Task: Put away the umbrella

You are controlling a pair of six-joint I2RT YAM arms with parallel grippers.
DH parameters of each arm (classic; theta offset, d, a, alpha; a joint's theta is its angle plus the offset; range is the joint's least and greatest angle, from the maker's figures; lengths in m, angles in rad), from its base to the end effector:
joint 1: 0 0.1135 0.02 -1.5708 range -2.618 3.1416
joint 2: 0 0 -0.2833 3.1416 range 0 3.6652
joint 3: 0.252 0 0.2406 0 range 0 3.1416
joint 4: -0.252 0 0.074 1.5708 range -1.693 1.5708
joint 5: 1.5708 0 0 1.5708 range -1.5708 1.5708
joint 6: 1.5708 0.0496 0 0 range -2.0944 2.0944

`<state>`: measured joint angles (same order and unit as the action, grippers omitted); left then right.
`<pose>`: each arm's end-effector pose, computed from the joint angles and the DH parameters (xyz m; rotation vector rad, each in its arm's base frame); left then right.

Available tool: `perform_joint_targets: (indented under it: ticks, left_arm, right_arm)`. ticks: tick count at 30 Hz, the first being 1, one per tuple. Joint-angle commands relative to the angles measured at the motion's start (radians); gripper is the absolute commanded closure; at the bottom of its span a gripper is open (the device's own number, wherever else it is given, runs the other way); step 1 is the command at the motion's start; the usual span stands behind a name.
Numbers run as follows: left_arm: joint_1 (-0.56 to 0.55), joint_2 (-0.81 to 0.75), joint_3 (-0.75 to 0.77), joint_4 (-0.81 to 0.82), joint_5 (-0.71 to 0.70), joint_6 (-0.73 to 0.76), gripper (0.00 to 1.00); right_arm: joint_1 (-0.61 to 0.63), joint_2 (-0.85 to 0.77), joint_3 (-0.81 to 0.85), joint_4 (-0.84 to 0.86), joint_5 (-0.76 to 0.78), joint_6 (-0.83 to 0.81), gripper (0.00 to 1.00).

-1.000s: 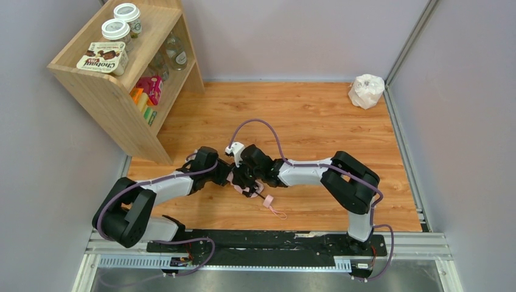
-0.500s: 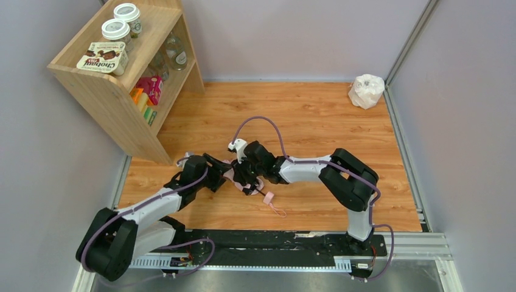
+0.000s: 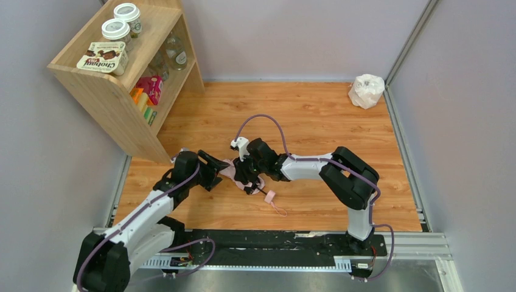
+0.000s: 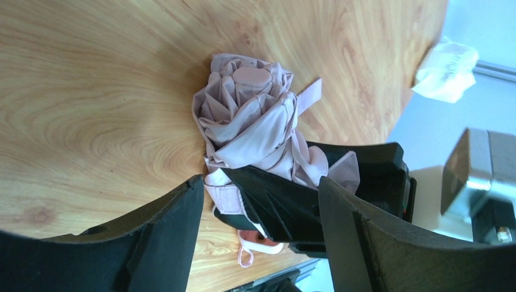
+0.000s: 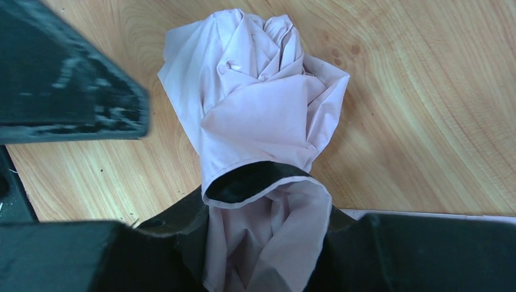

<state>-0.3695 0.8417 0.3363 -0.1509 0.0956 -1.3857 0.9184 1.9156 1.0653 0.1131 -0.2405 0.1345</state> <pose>0.1493 -0.0629 0.1892 -1.1377 2.1612 -0.9988 0.2365 0.3290 0.1625 -1.0436 2.1860 0.7908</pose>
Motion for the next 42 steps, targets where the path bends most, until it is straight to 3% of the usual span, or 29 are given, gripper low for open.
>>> perform_joint_targets:
  ticks: [1,8,13,17,21,23,25,29,30,34,36,40,42]
  left_arm:
    - [0.009,0.149,0.156,-0.127,0.053,0.014,0.24]
    - [0.009,0.356,0.202,-0.010,0.039,0.050,0.23]
    - [0.006,0.512,0.259,-0.093,0.058,0.122,0.23]
    - [-0.002,0.601,0.218,0.046,0.090,0.094,0.23]
    - [-0.016,0.692,0.241,0.016,0.072,0.116,0.23]
    - [-0.023,0.711,0.218,0.023,0.055,0.100,0.34]
    - [-0.031,0.727,0.185,0.040,0.035,0.093,0.64]
    - [-0.034,0.723,0.173,0.053,0.032,0.093,0.96]
    - [-0.034,0.721,0.184,0.044,0.026,0.090,1.00]
    - [-0.035,0.683,0.167,0.053,0.027,0.056,1.00]
    - [-0.035,0.645,0.149,0.076,0.041,0.027,1.00]
    - [-0.036,0.556,0.081,0.180,0.053,-0.070,1.00]
    - [-0.036,0.502,0.087,0.156,0.030,-0.084,1.00]
  right_arm:
    - [-0.015,0.069,-0.044,-0.181,0.026,-0.024,1.00]
    - [-0.018,0.062,-0.038,-0.184,0.009,-0.038,1.00]
    - [-0.018,0.059,-0.034,-0.191,-0.003,-0.055,1.00]
    - [-0.018,0.053,-0.027,-0.196,-0.019,-0.067,1.00]
    - [-0.018,0.045,-0.025,-0.204,-0.026,-0.093,1.00]
    - [-0.019,0.048,-0.013,-0.216,-0.022,-0.110,1.00]
    - [-0.018,0.051,-0.001,-0.233,-0.014,-0.127,1.00]
    - [-0.018,0.031,0.016,-0.257,-0.022,-0.162,1.00]
    - [-0.019,0.026,0.030,-0.277,-0.020,-0.165,1.00]
    - [-0.019,-0.021,0.056,-0.332,0.000,-0.139,1.00]
    - [-0.024,-0.055,0.070,-0.358,-0.009,-0.087,0.92]
    - [-0.030,-0.131,0.090,-0.389,0.010,0.003,0.49]
    - [-0.032,-0.165,0.091,-0.391,0.024,0.033,0.41]
